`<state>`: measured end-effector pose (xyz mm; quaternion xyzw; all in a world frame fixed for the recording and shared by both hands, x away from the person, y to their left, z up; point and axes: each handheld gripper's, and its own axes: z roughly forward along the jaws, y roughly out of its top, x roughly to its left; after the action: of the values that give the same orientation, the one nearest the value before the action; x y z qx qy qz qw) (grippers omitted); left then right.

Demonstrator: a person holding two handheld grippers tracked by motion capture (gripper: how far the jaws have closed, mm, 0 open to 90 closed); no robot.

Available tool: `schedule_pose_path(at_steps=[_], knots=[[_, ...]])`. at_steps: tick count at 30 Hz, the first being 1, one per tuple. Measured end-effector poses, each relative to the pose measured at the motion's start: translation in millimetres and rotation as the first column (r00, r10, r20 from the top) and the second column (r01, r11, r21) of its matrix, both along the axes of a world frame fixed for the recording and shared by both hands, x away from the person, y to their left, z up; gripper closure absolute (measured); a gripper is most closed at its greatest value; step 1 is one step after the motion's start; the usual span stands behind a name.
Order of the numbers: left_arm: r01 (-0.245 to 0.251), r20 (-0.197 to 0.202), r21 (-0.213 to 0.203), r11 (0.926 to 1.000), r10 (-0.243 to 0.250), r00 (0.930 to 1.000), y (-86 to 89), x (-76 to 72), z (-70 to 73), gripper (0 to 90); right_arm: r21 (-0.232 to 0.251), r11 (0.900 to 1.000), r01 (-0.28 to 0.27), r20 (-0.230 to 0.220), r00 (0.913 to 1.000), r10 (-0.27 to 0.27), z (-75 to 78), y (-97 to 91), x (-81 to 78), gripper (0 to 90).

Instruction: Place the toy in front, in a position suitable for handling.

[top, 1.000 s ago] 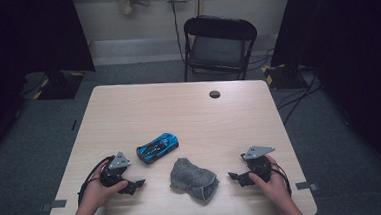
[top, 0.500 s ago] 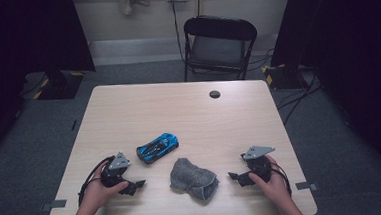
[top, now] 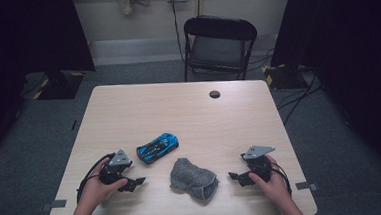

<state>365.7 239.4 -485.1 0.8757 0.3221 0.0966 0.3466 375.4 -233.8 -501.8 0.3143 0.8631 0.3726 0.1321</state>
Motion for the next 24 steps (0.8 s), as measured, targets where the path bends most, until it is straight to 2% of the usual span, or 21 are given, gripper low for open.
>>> schedule_pose_path(at_steps=[3, 6, 9, 15, 20, 24], knots=[[-0.005, -0.010, 0.002, 1.0000, 0.005, 0.9999, -0.5, 1.3, 2.3, 16.2, -0.001, 1.0000, 0.001, 0.001, 1.0000, -0.001, 0.0, 0.1, -0.1, 10.2], [-0.038, -0.010, 0.022, 0.9990, 0.038, 0.9992, -1.9, 3.8, 6.2, 16.0, 0.000, 1.0000, 0.001, 0.001, 1.0000, -0.001, -0.1, 0.1, -0.1, 10.2], [-0.050, -0.021, -0.012, 0.9987, 0.049, 0.9986, 0.6, 7.1, 12.2, 16.0, 0.001, 1.0000, 0.001, 0.000, 1.0000, -0.001, -0.1, 0.0, 0.0, 10.4], [-0.070, 0.018, -0.010, 0.9975, 0.070, 0.9974, 3.8, 15.5, 28.4, 15.9, 0.001, 1.0000, 0.001, 0.000, 1.0000, -0.001, -0.1, 0.0, 0.0, 10.3], [-0.082, 0.028, -0.007, 0.9966, 0.083, 0.9962, 0.6, 29.0, 39.2, 15.9, 0.001, 1.0000, 0.001, 0.000, 1.0000, -0.001, -0.1, 0.0, 0.0, 10.4], [-0.071, 0.026, -0.017, 0.9973, 0.072, 0.9971, -3.6, 40.6, 43.7, 17.6, 0.001, 1.0000, 0.000, 0.000, 1.0000, 0.000, 0.0, -0.1, 0.0, 10.3]])
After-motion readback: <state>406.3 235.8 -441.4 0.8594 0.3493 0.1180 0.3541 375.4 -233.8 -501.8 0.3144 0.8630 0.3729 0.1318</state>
